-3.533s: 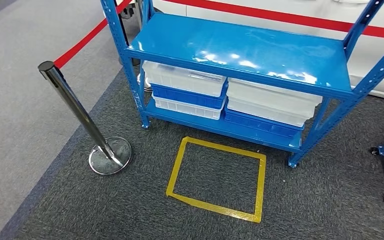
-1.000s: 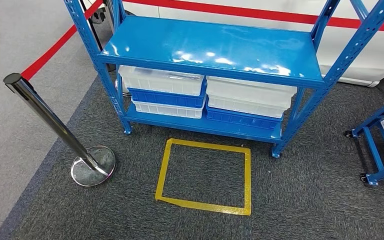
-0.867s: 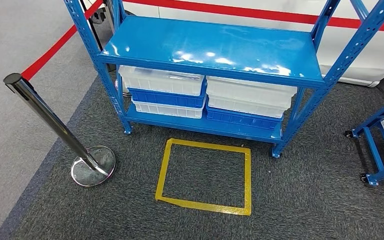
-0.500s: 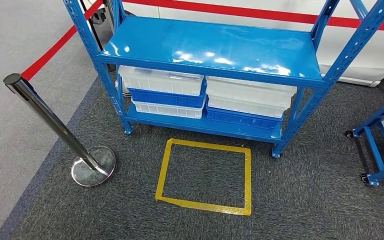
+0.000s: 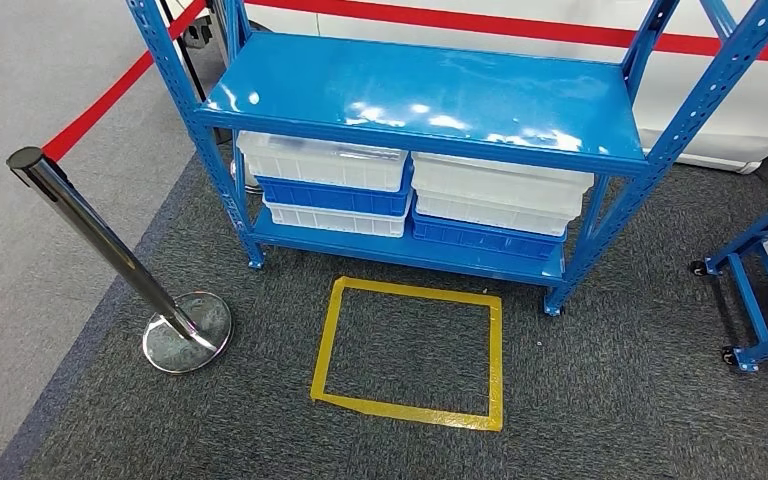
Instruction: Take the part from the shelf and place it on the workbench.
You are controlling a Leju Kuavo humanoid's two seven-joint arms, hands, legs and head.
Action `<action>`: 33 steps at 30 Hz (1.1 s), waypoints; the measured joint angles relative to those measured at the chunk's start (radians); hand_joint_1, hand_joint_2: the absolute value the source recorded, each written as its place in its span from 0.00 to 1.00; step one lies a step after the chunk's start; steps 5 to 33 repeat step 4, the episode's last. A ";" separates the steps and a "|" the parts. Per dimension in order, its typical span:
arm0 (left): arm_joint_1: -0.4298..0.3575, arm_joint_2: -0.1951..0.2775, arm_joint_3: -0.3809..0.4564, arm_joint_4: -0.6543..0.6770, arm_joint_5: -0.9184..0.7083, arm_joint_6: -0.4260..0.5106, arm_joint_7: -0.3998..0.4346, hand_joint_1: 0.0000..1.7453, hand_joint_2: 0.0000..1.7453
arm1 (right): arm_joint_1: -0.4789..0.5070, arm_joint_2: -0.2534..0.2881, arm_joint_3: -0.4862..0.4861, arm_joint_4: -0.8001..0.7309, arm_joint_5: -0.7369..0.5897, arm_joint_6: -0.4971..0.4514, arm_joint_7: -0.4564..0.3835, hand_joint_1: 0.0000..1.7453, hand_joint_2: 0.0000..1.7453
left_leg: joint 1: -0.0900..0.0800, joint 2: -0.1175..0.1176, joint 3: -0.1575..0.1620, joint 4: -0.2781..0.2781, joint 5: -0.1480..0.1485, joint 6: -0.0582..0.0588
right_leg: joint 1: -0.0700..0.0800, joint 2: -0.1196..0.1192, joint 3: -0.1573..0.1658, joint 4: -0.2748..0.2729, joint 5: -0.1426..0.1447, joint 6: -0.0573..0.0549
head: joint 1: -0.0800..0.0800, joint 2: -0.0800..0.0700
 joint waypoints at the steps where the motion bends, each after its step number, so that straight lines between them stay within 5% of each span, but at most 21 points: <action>1: 0.000 0.000 0.000 0.000 0.000 0.000 0.000 0.00 0.00 | 0.000 0.000 0.000 0.000 0.000 0.000 0.000 0.00 0.00 | 0.000 0.000 0.000 0.000 0.000 0.000 | 0.000 0.000 0.000 0.000 0.000 0.000 | 0.000 0.000; 33: 0.000 0.000 0.000 0.000 0.000 0.000 0.000 0.00 0.00 | 0.000 0.000 0.000 0.000 0.000 0.000 0.000 0.00 0.00 | 0.000 0.000 0.000 0.000 0.000 0.000 | 0.000 0.000 0.000 0.000 0.000 0.000 | 0.000 0.000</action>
